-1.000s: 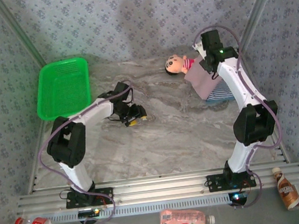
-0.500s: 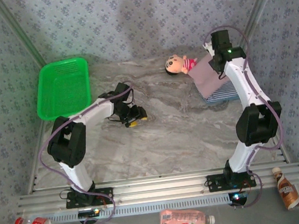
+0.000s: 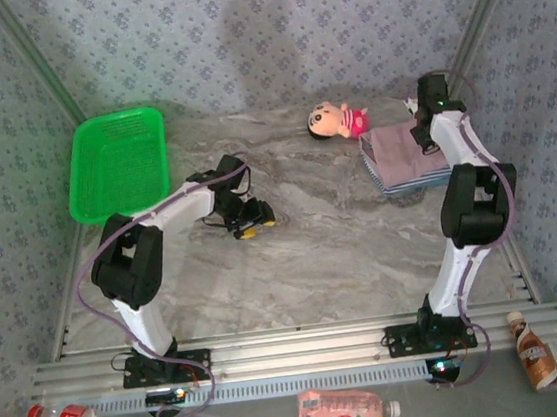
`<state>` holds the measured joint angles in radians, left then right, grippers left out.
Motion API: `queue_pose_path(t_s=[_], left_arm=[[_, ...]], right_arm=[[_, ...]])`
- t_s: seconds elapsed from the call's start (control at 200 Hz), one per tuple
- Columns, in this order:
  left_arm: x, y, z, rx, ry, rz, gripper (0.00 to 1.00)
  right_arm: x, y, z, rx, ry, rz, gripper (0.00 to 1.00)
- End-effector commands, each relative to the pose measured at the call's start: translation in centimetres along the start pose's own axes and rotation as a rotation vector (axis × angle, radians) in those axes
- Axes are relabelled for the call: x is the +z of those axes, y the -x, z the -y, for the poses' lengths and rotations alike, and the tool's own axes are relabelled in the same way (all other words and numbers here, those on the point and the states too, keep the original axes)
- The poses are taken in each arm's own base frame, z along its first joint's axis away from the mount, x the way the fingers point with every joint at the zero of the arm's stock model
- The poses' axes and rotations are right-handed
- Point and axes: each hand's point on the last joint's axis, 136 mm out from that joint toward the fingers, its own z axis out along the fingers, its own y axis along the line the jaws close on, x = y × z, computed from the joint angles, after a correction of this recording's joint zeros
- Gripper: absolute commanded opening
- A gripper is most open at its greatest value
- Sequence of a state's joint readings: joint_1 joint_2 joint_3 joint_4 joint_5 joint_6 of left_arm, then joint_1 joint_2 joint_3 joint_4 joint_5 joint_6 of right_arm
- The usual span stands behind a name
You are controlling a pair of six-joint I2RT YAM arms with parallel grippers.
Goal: Fold and stack the tank tops
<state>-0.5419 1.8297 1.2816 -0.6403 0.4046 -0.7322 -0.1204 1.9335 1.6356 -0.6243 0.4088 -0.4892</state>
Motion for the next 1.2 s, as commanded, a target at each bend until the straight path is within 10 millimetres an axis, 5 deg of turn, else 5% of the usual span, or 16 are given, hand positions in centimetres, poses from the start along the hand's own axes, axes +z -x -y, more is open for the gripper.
queue_pose_path(t_s=[0.0,0.165,0.315,0.54,0.595,0.67,0.844,0.964,1.074,1.194], left_arm=[[-0.1,-0.5,0.6,0.022,0.005,-0.028,0.58],[-0.9,-0.4,0.3,0.046,0.05,-0.029,0.58],[-4.2,0.7,-1.0,0.091,0.151,0.045,0.59],[-10.5,1.8,-4.2,0.114,0.19,0.223,0.6],[-11.6,2.2,-5.4,0.129,0.193,0.269,0.67],[-13.1,3.0,-6.9,0.19,0.217,0.364,0.74],[-14.9,5.6,-10.4,0.361,0.252,0.602,0.99],[-14.8,7.4,-12.9,0.387,0.27,0.679,1.0],[-15.2,9.1,-14.0,0.406,0.288,0.769,1.0],[-14.7,10.1,-15.0,0.412,0.314,0.819,1.0]], right_arm=[[-0.4,1.0,1.6,0.048,-0.033,0.016,0.37],[-2.4,1.4,3.0,0.128,-0.029,0.053,0.49],[-6.3,1.3,3.3,0.215,0.026,0.132,0.57],[-12.3,0.9,-3.5,0.358,0.382,0.427,0.72],[-13.3,0.3,-5.2,0.392,0.436,0.462,0.78],[-13.0,-1.3,-8.6,0.419,0.526,0.472,1.0],[-10.5,-3.9,-12.7,0.542,0.483,0.519,1.0],[-9.5,-5.1,-14.0,0.597,0.49,0.597,1.0],[-8.8,-4.8,-12.2,0.571,0.401,0.61,1.0],[-7.1,-5.7,-12.5,0.515,0.333,0.59,1.0]])
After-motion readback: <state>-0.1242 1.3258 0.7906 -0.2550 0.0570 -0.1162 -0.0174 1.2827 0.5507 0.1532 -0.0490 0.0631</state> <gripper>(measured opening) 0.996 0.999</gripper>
